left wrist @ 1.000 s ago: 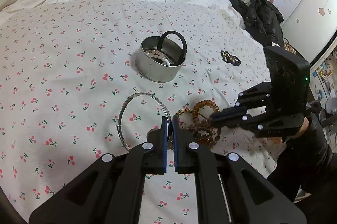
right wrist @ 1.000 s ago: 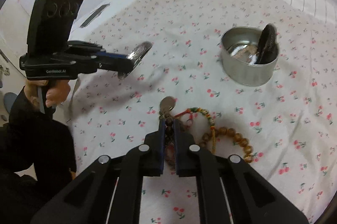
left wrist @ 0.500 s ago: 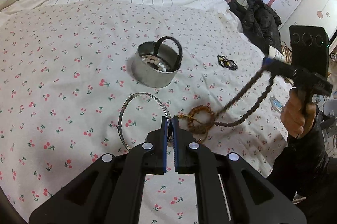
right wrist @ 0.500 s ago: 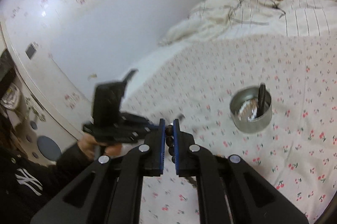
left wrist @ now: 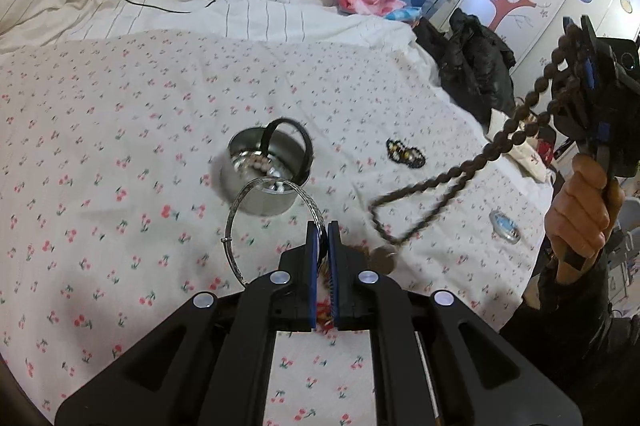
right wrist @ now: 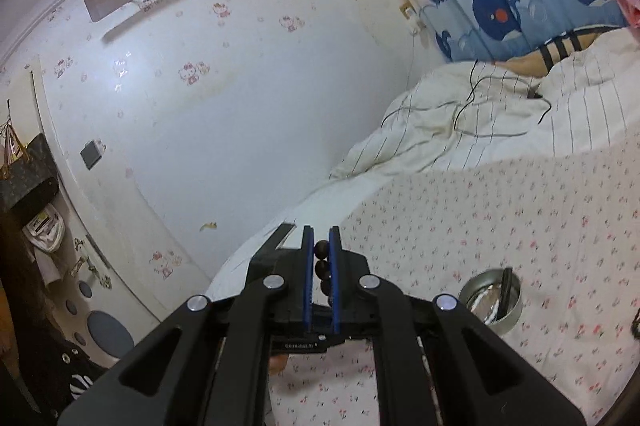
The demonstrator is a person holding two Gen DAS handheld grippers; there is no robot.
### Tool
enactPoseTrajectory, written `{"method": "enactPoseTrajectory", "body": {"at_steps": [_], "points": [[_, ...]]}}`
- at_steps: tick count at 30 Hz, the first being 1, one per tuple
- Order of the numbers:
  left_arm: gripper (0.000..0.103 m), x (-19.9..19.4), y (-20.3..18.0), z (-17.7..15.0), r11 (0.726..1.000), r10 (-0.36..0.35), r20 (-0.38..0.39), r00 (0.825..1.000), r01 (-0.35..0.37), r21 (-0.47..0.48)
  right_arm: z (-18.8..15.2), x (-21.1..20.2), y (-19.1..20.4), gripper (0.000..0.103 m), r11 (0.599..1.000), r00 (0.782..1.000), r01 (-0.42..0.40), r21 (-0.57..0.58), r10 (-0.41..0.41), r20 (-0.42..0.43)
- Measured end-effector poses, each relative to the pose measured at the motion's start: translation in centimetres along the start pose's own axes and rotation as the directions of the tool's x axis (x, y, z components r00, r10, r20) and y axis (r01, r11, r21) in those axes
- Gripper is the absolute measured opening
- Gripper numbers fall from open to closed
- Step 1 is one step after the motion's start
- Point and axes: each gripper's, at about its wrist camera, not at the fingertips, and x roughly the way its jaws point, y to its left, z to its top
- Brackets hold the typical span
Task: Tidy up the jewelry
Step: 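Lower the silver bangle into the tin and open the left gripper while the right raises the dark strand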
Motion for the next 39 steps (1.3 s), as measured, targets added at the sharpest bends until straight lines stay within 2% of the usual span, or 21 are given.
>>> {"method": "enactPoseTrajectory", "body": {"at_steps": [16, 24, 33, 39], "points": [[0.005, 3.2, -0.4, 3.4, 0.998, -0.054, 0.042, 0.998, 0.055, -0.023, 5.2, 0.7, -1.5, 0.008, 1.0, 0.997, 0.01, 0.012, -0.01, 0.073], [0.005, 4.7, 0.8, 4.5, 0.996, -0.068, 0.058, 0.996, 0.071, -0.055, 7.3, 3.7, -2.1, 0.008, 0.999, 0.999, 0.036, -0.007, -0.036, 0.039], [0.005, 7.4, 1.8, 5.2, 0.993, -0.083, 0.052, 0.995, 0.087, -0.074, 7.8, 5.3, -4.5, 0.008, 0.999, 0.999, 0.046, 0.019, -0.047, 0.025], [0.005, 8.9, 3.4, 4.7, 0.985, -0.104, 0.066, 0.992, 0.113, -0.133, 7.8, 6.2, -5.2, 0.008, 0.999, 0.999, 0.043, 0.022, -0.043, 0.013]]}}
